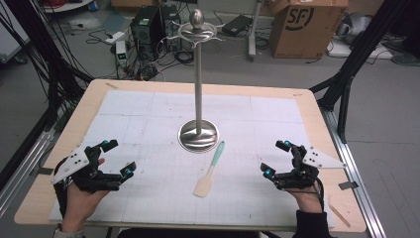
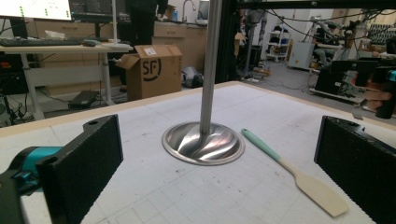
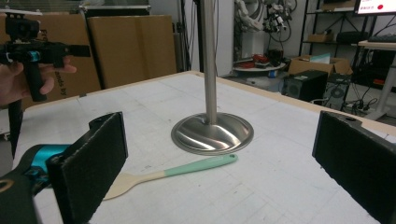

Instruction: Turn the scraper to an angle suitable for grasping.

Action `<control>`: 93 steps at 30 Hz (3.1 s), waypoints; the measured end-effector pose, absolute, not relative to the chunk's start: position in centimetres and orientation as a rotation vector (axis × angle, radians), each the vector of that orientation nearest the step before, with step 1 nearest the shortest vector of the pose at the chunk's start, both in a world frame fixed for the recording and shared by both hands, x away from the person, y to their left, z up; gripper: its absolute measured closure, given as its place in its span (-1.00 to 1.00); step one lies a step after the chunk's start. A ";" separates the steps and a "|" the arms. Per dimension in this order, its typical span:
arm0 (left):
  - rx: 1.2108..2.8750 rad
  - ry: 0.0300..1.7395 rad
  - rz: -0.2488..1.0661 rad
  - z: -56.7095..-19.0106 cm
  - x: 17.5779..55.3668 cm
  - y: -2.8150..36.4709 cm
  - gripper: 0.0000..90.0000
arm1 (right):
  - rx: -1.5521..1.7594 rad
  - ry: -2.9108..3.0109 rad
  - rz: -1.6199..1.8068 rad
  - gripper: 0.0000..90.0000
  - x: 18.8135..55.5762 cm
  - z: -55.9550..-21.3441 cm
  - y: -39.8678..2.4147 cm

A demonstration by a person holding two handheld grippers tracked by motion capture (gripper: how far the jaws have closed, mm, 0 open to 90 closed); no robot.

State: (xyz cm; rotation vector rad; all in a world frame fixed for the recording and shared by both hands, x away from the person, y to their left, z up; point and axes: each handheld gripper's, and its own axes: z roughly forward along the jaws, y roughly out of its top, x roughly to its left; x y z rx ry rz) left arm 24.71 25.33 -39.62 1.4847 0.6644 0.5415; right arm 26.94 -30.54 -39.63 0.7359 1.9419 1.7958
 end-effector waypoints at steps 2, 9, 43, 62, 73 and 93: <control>1.485 0.665 0.542 -39.6 24.7 25.3 -0.96 | 0.740 1.949 1.779 -0.95 26.9 -39.7 -30.4; 1.484 0.669 0.549 -39.6 24.7 25.3 -0.96 | 0.747 1.951 1.759 -0.94 27.1 -39.9 -29.5; 1.485 0.672 0.557 -39.6 24.6 25.3 -0.96 | 0.793 2.360 1.595 0.99 30.6 -42.2 -19.3; 1.491 0.675 0.552 -39.8 24.7 25.2 -0.96 | 0.825 2.464 1.455 0.99 32.9 -43.6 -16.8; 1.490 0.678 0.551 -39.8 24.7 25.3 -0.96 | 0.817 2.517 1.425 0.99 33.3 -43.8 -15.4; 1.498 0.685 0.548 -39.9 24.8 25.4 -0.96 | 0.748 2.698 1.308 0.99 33.1 -45.1 -13.3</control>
